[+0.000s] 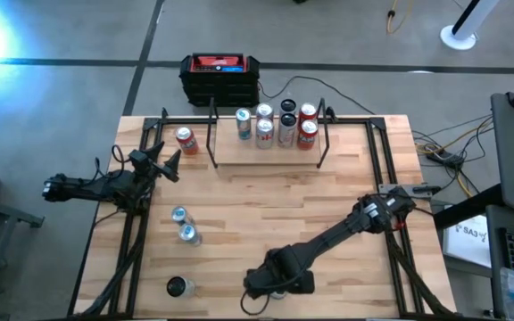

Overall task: Place canned beverage on shelf
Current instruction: Move the silver soda can to the center of the table

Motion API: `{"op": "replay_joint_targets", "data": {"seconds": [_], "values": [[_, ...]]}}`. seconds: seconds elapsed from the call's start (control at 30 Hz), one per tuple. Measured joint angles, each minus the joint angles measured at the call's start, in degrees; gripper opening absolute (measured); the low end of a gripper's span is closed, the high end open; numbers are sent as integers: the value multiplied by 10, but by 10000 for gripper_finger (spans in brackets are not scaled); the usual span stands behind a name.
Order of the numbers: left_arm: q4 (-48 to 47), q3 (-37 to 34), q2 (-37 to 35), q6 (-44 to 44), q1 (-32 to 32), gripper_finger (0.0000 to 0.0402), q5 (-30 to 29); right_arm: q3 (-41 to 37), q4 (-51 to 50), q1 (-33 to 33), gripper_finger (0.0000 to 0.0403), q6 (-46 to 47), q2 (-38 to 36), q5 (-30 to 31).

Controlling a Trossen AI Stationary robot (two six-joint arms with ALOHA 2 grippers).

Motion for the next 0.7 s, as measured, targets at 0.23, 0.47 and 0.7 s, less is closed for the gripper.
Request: {"op": "replay_joint_targets", "data": {"seconds": [0.23, 0.47, 0.7], "values": [[0, 0, 0, 0, 0, 368, 0, 3, -41, -61, 293, -72, -1, -2], [0, 0, 0, 0, 0, 368, 0, 16, -94, -154, 293, -181, -1, 5], [0, 0, 0, 0, 0, 368, 0, 17, -129, -247, 293, -276, -3, 2]]}}
